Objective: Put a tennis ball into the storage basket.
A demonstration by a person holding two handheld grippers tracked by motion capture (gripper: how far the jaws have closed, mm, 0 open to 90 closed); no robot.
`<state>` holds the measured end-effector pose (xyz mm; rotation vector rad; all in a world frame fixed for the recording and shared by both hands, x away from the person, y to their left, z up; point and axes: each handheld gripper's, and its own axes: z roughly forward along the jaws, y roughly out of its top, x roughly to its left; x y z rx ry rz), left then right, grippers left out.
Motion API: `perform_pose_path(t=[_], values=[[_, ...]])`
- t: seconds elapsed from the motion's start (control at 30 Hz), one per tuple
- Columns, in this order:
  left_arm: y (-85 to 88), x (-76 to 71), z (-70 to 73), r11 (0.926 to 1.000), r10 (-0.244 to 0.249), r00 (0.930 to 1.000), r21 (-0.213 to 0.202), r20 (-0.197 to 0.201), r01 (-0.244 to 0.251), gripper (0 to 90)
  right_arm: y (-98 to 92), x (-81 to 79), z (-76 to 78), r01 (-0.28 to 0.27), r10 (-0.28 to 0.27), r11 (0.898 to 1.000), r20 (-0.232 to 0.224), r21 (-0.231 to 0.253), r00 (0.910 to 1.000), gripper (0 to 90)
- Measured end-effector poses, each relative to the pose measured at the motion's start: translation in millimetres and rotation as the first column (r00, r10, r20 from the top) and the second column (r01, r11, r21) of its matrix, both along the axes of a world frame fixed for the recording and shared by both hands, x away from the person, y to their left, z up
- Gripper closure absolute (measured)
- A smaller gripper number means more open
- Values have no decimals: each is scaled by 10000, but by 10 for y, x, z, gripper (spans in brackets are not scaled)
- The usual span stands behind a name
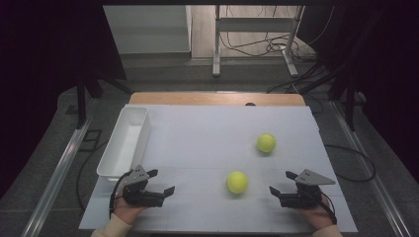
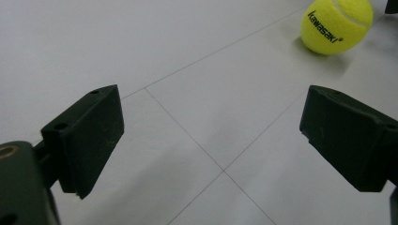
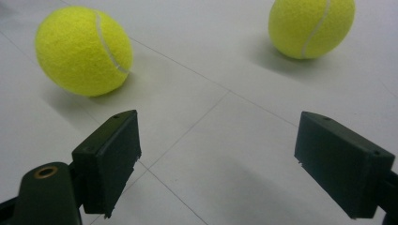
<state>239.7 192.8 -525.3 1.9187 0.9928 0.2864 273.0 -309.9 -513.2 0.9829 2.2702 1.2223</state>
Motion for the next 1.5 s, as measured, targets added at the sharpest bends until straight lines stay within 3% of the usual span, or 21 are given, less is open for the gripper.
perform_pose_path(t=[0.53, 1.3, 1.5], values=[[-21, 65, -7, 10000, 26, 9998, -42, -199, -27, 77, -49, -6, -16, 332, -331, 9994, -132, 119, 9994, 146], [-120, 85, 65, 9996, -242, 9997, 154, -87, 243, 78, -26, -69, -14, 150, -150, 9998, 32, -124, 9999, 149], [-133, 45, 191, 9996, -78, 9995, 290, 296, 69, 78, -21, -37, -11, 158, -158, 9999, -8, -26, 9999, 148]])
